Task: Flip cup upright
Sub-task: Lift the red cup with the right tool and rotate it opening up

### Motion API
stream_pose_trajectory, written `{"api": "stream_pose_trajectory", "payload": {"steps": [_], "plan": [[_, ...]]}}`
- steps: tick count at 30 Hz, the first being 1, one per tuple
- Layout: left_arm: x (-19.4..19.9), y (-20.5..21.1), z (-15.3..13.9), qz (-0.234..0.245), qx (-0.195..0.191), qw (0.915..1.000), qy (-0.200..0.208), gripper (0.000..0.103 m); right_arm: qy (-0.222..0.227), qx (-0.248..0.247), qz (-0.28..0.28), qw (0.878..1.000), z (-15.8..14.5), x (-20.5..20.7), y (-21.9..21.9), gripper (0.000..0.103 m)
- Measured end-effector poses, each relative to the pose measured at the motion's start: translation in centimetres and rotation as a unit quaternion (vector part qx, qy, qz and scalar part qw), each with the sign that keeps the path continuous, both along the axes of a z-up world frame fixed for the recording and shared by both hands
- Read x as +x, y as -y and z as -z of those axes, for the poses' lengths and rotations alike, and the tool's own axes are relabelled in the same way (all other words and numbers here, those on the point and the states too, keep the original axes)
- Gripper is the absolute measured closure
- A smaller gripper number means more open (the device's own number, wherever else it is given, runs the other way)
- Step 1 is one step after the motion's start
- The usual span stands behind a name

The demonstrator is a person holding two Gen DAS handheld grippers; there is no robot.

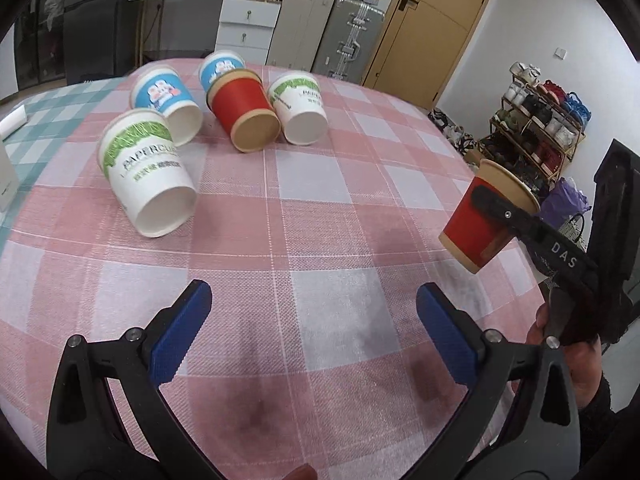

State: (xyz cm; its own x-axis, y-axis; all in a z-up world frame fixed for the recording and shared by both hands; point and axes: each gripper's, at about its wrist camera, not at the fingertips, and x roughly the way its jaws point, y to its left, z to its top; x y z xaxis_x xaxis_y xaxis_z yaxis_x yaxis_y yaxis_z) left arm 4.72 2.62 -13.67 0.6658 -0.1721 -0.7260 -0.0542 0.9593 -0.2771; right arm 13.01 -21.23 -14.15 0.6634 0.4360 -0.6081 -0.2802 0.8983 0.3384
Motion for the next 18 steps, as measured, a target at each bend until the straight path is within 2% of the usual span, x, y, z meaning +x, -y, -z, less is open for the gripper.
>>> {"api": "stream_pose_trajectory", "payload": {"steps": [3,9,14,18], "plan": [[1.0,0.2,1.0,0.001,-0.011,0.9998,-0.014,0.001,-0.007,0.009,-0.023,1.0,0.9,0.2,0.0,0.039],[1.9,0.8,1.8,0.002,-0.005,0.9998,-0.019,0.001,-0.028,0.004,-0.042,0.999,2.3,0.0,-1.1,0.039],[2.4,1.1,2.3,0.006,-0.001,0.9997,-0.025,0.001,-0.025,-0.013,-0.077,0.997,2.7,-0.7,-2.2,0.04],[2.3,1.2,2.2,0.005,0.002,0.9997,-0.026,0.001,-0.008,-0.055,-0.093,0.994,2.9,-1.9,-3.4,0.04]]}}
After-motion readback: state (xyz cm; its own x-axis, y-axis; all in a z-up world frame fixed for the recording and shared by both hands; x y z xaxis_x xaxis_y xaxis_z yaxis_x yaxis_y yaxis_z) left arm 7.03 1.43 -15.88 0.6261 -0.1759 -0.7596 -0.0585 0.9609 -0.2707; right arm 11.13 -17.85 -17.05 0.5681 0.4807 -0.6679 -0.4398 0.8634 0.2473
